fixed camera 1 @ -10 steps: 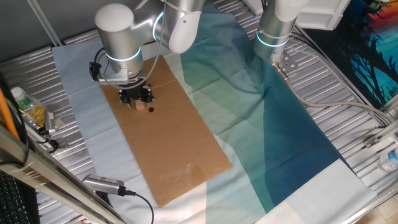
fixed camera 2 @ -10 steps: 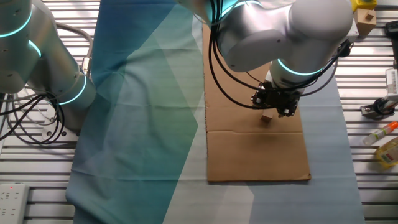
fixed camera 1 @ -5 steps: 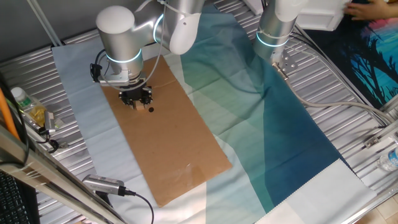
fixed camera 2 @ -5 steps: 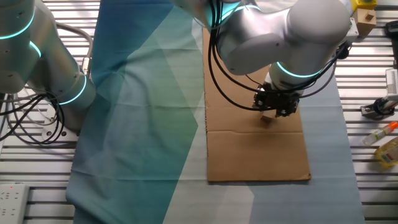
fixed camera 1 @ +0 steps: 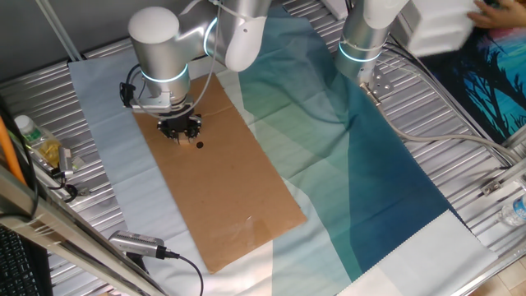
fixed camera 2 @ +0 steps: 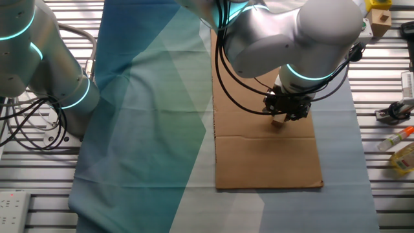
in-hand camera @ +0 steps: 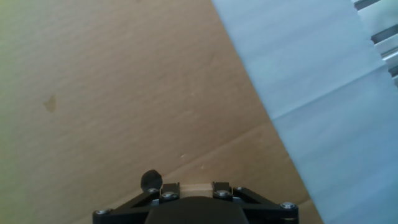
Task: Hold a small block with the gripper and sweep it from left to right on the table
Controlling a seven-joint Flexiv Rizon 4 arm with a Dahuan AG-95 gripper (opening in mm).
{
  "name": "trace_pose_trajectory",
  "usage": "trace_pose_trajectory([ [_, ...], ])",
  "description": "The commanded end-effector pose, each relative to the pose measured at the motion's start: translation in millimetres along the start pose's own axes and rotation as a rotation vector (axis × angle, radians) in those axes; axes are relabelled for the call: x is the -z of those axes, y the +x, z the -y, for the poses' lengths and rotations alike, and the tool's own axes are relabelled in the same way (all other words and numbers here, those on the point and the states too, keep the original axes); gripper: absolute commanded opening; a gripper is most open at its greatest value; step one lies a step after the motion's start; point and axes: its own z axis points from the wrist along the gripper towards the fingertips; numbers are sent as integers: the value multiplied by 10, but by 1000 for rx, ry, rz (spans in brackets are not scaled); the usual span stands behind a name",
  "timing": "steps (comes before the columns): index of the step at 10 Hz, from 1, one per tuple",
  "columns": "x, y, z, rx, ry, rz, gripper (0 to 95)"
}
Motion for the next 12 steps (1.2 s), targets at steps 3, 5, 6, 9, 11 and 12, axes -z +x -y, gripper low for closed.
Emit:
trace_pose_trajectory([
  [3,1,-1,5,-8,1,2,0],
  [5,54,-14,1,-24,-1,3,0],
  [6,71,-25,-2,-30,-1,2,0],
  [9,101,-98,-32,-61,-5,3,0],
  [11,106,-172,-91,-91,-6,4,0],
  [12,114,-217,-126,-105,-7,5,0],
])
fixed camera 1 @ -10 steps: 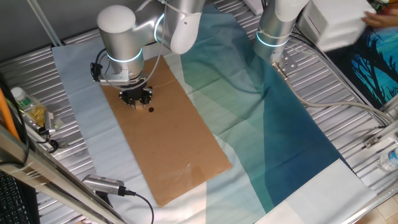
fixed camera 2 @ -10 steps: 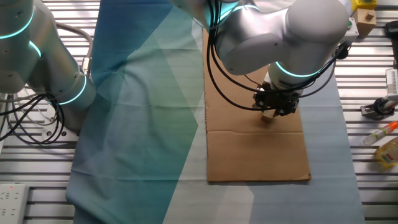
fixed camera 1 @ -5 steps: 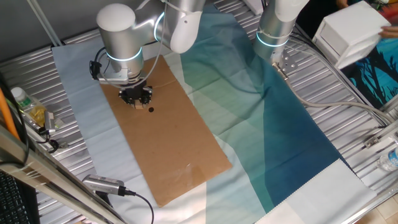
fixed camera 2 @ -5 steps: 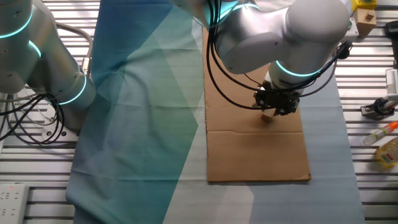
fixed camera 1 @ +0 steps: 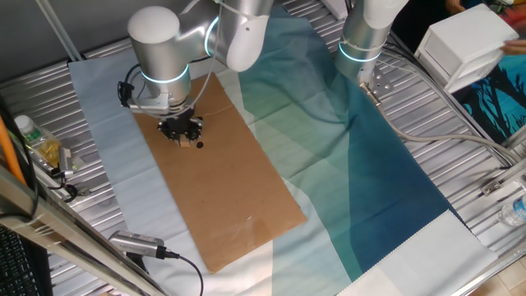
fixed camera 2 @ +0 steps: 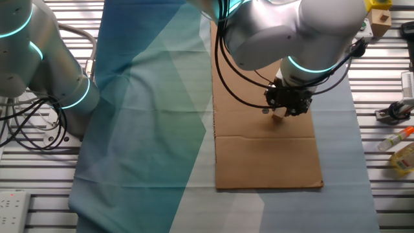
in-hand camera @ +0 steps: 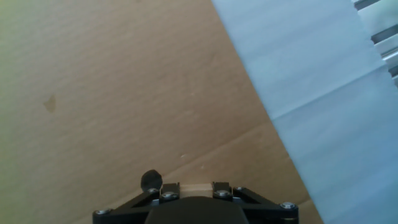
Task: Hold a small block with the gripper and sweep it from left to right on the table
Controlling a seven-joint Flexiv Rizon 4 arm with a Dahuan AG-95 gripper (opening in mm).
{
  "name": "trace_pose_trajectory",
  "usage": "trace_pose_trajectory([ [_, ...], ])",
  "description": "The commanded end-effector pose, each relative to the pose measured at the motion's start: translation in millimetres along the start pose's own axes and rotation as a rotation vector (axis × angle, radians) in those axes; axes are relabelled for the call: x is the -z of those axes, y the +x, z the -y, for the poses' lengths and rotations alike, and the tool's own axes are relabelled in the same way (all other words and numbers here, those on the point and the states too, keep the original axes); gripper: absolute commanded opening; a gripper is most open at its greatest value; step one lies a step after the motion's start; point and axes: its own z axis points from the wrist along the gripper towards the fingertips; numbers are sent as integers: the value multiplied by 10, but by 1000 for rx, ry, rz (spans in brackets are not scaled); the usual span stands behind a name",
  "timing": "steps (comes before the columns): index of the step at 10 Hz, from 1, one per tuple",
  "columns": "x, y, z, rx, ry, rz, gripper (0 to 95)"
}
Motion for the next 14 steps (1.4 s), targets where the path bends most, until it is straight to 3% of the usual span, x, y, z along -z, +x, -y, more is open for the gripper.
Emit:
trace_pose_trajectory([
  [1,29,-71,-72,-33,0,1,0],
  [4,88,-197,-145,-82,-7,-2,0],
  [9,77,-568,-395,-267,-7,-11,0],
  [14,25,-797,-599,-370,-16,1,0],
])
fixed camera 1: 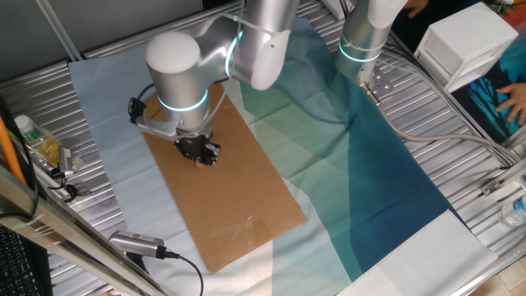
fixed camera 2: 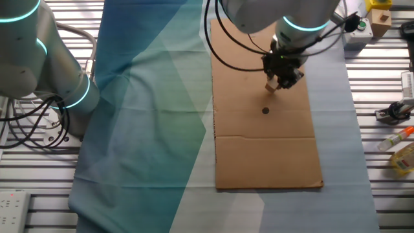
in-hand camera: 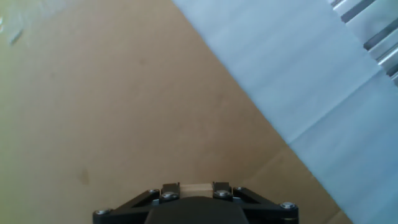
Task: Hold a small block with the gripper and sweep it from left to right on the table
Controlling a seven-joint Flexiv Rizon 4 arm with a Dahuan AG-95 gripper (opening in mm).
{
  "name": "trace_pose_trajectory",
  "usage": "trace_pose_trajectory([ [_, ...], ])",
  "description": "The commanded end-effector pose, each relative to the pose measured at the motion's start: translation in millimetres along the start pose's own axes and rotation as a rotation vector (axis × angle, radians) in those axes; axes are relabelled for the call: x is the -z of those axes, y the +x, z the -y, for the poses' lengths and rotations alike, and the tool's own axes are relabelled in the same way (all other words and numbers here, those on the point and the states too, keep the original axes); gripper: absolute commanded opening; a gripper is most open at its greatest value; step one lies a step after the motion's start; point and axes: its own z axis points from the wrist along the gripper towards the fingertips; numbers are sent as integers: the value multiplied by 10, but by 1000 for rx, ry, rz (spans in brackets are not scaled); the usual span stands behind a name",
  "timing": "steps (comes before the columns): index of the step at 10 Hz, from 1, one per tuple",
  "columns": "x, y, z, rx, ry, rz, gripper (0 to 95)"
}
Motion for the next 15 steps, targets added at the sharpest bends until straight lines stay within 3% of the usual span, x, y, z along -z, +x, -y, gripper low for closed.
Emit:
trace_pose_trajectory([
  [1,-27,-52,-104,-52,-13,12,0],
  [4,-33,-74,-138,-88,-31,25,0],
  [9,-39,-74,-138,-154,-33,16,0],
  [15,-54,-75,-138,-424,-30,6,0],
])
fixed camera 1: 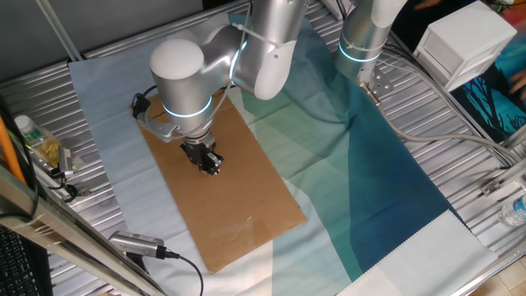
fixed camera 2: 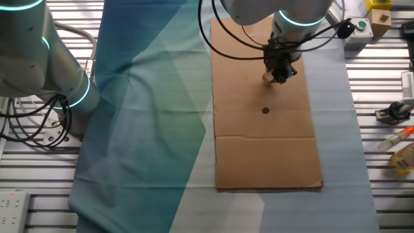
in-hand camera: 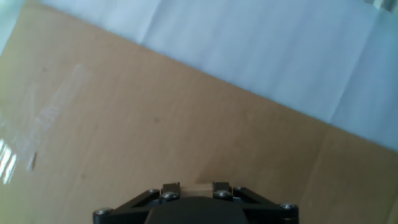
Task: Hold a small block with the gripper and sweep it from left to right on the table
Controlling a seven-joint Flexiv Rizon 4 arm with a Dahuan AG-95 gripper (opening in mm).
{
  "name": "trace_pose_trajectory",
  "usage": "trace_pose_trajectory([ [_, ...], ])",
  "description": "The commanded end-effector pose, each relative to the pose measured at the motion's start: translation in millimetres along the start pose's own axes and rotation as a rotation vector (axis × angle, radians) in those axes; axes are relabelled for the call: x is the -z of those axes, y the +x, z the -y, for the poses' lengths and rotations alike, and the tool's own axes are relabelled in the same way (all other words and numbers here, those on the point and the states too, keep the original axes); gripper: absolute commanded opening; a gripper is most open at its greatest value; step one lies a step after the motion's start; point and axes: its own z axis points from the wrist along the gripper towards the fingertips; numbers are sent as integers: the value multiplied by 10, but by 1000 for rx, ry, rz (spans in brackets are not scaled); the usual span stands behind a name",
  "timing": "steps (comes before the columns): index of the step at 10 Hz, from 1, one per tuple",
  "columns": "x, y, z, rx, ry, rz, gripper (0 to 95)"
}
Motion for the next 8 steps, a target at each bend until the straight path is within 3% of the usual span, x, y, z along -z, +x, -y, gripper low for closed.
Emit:
trace_pose_trajectory([
  [1,-13,5,6,-152,-1,-2,0],
  [3,-14,5,6,-192,-6,-3,0],
  [6,-39,5,7,-287,-45,5,0],
  [8,-87,4,9,-285,-55,11,0],
])
